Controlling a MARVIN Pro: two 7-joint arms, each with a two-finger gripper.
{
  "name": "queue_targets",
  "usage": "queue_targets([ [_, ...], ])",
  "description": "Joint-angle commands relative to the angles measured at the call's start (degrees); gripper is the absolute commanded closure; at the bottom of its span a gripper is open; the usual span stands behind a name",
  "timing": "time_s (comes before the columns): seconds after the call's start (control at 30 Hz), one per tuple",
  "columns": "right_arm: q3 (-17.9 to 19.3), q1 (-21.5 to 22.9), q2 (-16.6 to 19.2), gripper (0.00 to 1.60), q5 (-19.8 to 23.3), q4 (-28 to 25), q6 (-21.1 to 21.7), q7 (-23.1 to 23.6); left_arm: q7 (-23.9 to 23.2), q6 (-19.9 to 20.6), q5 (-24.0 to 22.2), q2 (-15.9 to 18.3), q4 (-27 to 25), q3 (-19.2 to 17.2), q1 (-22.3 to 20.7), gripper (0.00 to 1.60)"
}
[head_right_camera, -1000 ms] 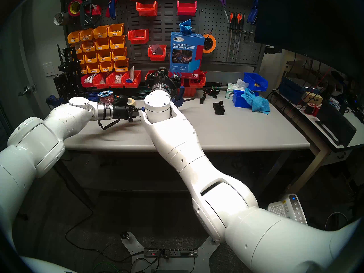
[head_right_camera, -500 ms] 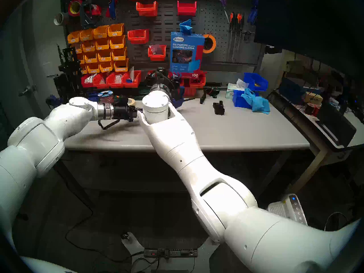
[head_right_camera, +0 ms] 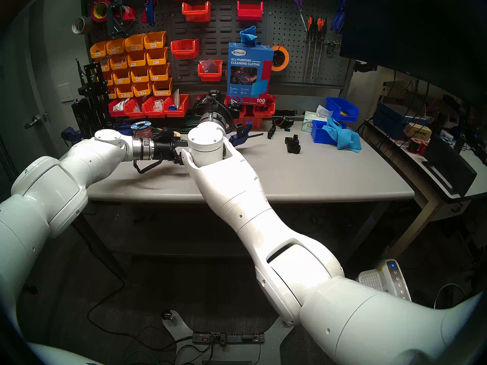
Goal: Clamp the two 3D printed pieces together with the clamp
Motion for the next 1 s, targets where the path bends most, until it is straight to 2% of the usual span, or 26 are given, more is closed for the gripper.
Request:
queue_targets([
  [0.0,-0.04,1.03,-0.04,0.0,-0.46,-0.82,-0.25,-0.26,-0.38,0.06,-0.16,0.14,-0.16,-0.28,-1.68,0.0],
  [0.4,-0.21,1.14,0.16,0.0,-0.53,-0.87,-0.36,-1.03,-1.18,0.17,-0.15,0.28,-0.25,-0.32,-1.98,0.0],
  [0.97,1.76,2.1,2.69,0.0,-1.08,-1.38,-0.6,-2.76,-2.26,0.27,-0.37,2.21,-0.31,-0.97,-3.88,0.0],
])
